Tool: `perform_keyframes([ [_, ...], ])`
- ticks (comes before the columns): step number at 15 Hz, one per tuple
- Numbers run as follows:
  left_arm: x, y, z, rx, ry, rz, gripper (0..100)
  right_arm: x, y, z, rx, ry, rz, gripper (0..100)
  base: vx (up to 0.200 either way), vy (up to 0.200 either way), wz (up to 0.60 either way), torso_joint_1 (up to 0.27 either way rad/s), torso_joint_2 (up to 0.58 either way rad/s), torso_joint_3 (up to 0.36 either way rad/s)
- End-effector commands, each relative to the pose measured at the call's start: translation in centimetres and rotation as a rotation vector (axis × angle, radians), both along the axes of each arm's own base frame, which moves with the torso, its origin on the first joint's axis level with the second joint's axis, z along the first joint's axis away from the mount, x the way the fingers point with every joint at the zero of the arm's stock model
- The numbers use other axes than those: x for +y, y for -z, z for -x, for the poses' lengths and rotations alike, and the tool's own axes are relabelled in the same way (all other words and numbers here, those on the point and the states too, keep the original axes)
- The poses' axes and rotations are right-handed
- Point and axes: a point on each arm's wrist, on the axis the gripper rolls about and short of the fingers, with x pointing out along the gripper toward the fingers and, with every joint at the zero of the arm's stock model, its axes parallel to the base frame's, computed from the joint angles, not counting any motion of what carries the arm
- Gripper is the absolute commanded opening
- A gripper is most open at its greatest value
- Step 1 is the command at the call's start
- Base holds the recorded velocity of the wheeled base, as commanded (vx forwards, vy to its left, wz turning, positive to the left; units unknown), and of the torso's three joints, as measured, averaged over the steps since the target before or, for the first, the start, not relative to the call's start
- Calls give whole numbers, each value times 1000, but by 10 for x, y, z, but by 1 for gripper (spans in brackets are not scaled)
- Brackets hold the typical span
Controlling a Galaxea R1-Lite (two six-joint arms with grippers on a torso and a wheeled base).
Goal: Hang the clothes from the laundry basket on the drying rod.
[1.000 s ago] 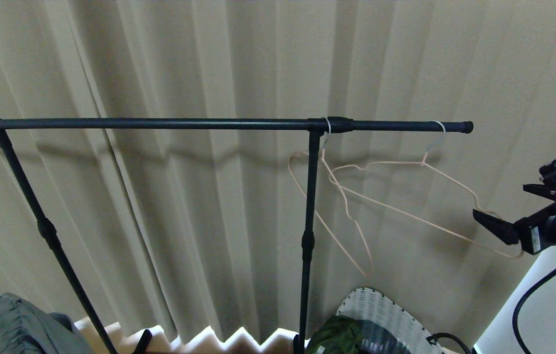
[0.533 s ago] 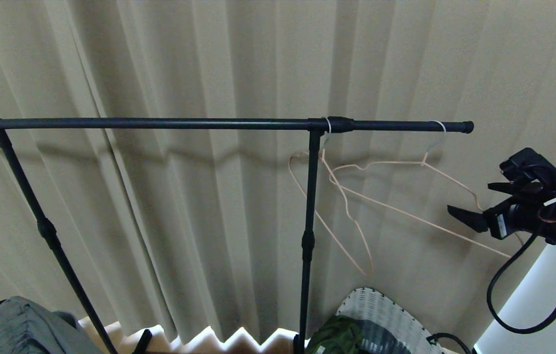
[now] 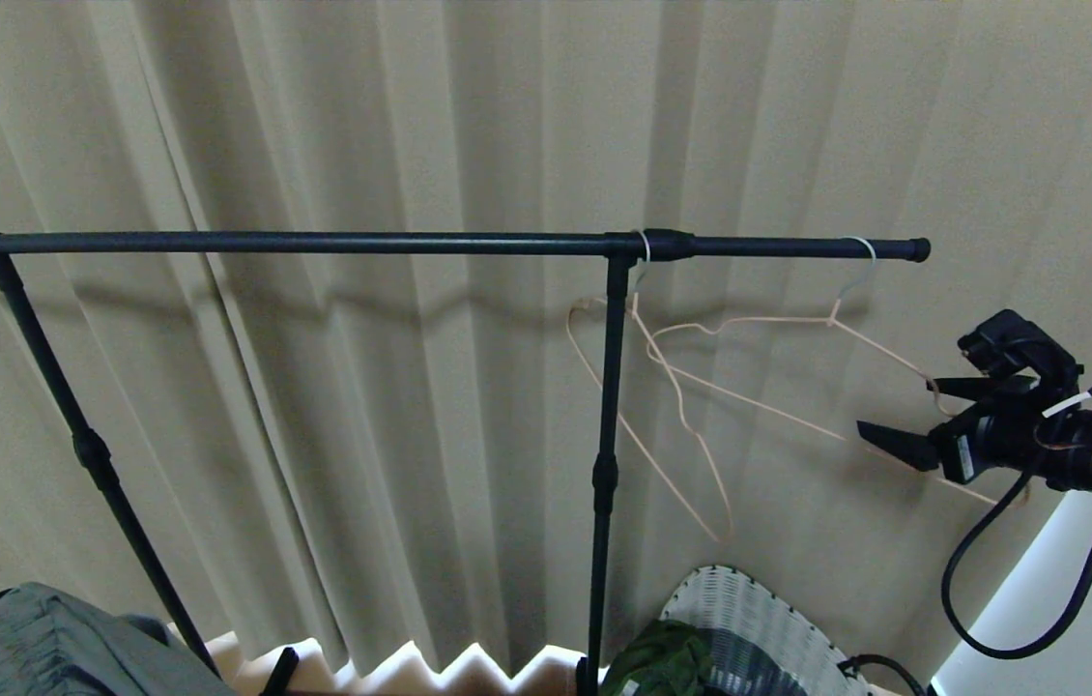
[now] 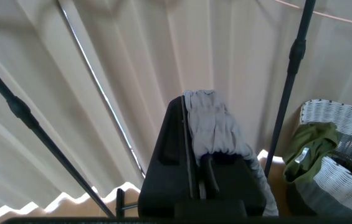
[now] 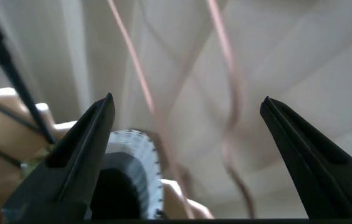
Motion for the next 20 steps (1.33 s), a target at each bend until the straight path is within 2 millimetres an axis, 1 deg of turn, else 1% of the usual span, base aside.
perform_keyframes([
  [1,0,0,0,-3,0,1,0,4,0,4,6,-15,-20,100,0,0,0,0,0,0],
  [6,0,-1,2,-14,0,-1,0,27,-2,11,29,-84,-103,100,0,0,0,0,0,0],
  [12,0,-1,2,-15,0,0,0,28,-2,8,28,-83,-108,100,0,0,0,0,0,0],
  [14,0,-1,2,-15,0,0,0,28,-6,6,24,-64,-128,100,0,0,0,0,0,0],
  [16,0,-1,2,-15,0,0,0,27,-14,0,20,36,-171,100,0,0,0,0,0,0],
  [17,0,-1,2,-15,0,0,0,26,-15,-1,25,52,-168,100,0,0,0,0,0,0],
  [18,0,-1,2,-15,0,0,0,26,-18,-3,72,113,-144,100,0,0,0,0,0,0],
  [20,0,-1,2,-15,0,0,0,28,-27,-11,113,136,-151,100,0,0,0,0,0,0],
])
